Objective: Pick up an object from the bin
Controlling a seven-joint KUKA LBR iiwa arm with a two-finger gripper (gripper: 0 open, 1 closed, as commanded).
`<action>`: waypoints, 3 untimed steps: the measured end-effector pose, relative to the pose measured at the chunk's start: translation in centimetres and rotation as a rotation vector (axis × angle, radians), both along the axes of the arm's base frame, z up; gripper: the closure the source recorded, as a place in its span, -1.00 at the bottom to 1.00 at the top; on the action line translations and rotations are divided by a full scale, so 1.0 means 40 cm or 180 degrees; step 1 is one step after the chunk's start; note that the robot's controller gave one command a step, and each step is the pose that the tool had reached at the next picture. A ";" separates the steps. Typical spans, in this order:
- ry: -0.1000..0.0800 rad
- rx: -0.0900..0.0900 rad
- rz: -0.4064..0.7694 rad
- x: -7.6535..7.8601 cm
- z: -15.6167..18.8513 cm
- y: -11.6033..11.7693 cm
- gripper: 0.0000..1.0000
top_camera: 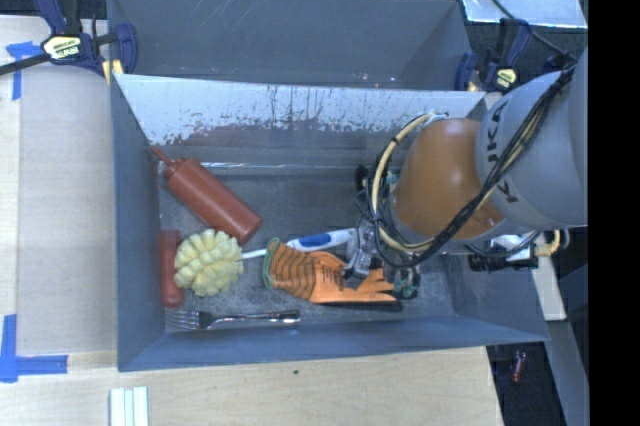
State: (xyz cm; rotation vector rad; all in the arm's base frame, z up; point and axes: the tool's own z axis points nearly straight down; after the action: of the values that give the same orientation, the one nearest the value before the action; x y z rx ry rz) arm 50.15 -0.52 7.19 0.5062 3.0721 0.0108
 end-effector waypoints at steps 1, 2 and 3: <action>0.0000 0.0000 0.0000 0.000 0.000 0.000 1.00; 0.0000 0.0000 -0.0001 0.000 0.000 0.000 1.00; 0.0000 0.0000 -0.0002 0.000 0.000 0.000 1.00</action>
Offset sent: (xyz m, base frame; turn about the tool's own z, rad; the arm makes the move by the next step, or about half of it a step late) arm 0.0000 0.0000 0.0000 0.0000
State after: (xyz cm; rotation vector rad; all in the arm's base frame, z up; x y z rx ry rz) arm 50.15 -0.53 7.19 0.5070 3.0718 0.0108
